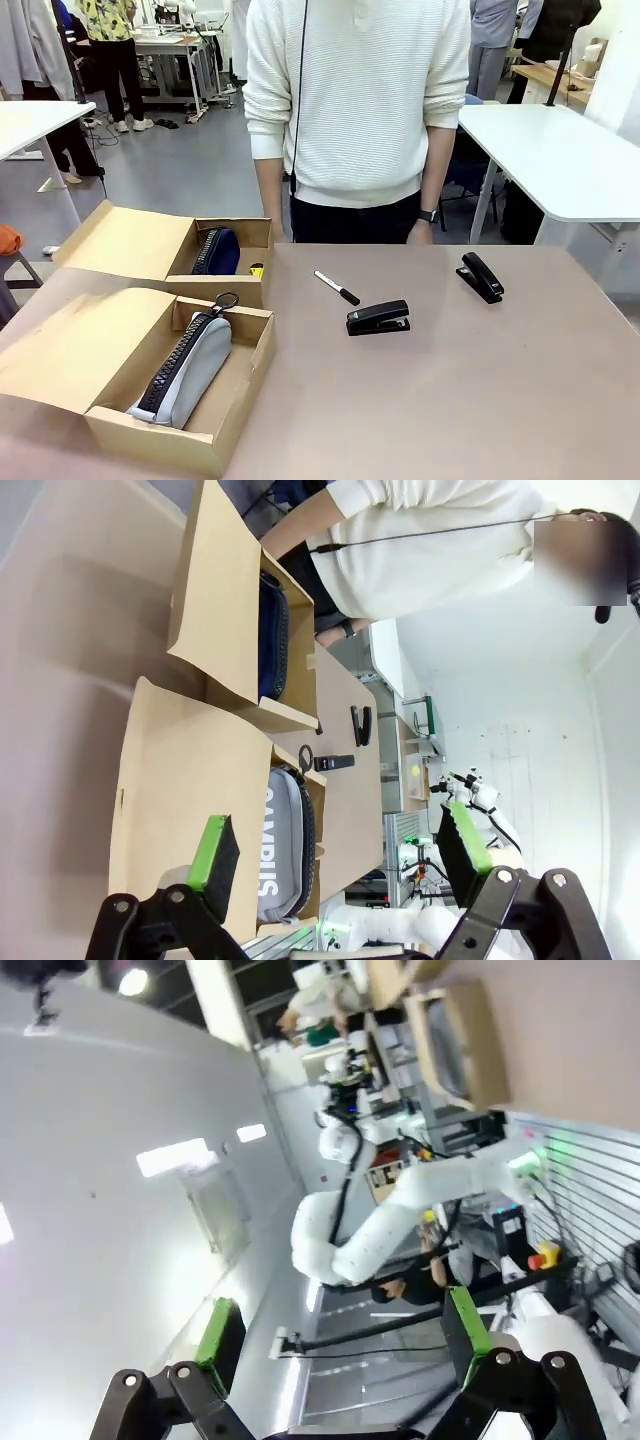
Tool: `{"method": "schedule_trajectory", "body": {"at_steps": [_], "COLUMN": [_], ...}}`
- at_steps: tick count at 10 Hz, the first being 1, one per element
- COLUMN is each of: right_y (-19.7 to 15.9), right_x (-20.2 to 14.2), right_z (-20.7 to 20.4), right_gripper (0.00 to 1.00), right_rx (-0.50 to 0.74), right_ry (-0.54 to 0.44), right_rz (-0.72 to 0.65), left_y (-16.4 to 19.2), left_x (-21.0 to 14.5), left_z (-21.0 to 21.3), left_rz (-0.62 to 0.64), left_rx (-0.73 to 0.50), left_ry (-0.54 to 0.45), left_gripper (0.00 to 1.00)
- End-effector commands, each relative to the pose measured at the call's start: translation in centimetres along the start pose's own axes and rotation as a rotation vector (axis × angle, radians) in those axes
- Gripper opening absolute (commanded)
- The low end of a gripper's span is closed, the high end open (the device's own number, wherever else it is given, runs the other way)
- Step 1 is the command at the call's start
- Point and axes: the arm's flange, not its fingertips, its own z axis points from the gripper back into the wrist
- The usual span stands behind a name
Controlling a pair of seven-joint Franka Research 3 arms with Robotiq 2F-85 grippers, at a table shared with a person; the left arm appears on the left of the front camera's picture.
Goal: Place items inside the box.
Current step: Pick up a Pencil pouch or Stapler and place it inside the Mailer Box closest to the robot.
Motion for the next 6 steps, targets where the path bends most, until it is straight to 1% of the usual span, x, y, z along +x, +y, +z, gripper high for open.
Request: {"method": "schedule_trajectory", "body": {"at_steps": [1,2,6], "right_y": [-3.9,0.0,0.0], "right_x": [2.0,0.0,0.0], "right_z": [-6.5,0.0,0.0], "right_gripper": [1.0,1.0,1.0], "right_rx": [-0.194,0.0,0.0], "right_ry": [-0.055,0.0,0.0], "right_rz": [-0.056,0.0,0.0], "left_y": [0.0,0.0,0.0], "left_x": [0.1,0.1,0.1], "left_z": [0.0,0.0,0.0], "left_rz": [-0.017,-0.017,-0.017], "left_rx": [-0.016,-0.016,-0.016], "left_ry": [-0.006,-0.006,-0.006], "left_gripper": [1.0,1.0,1.0]}}
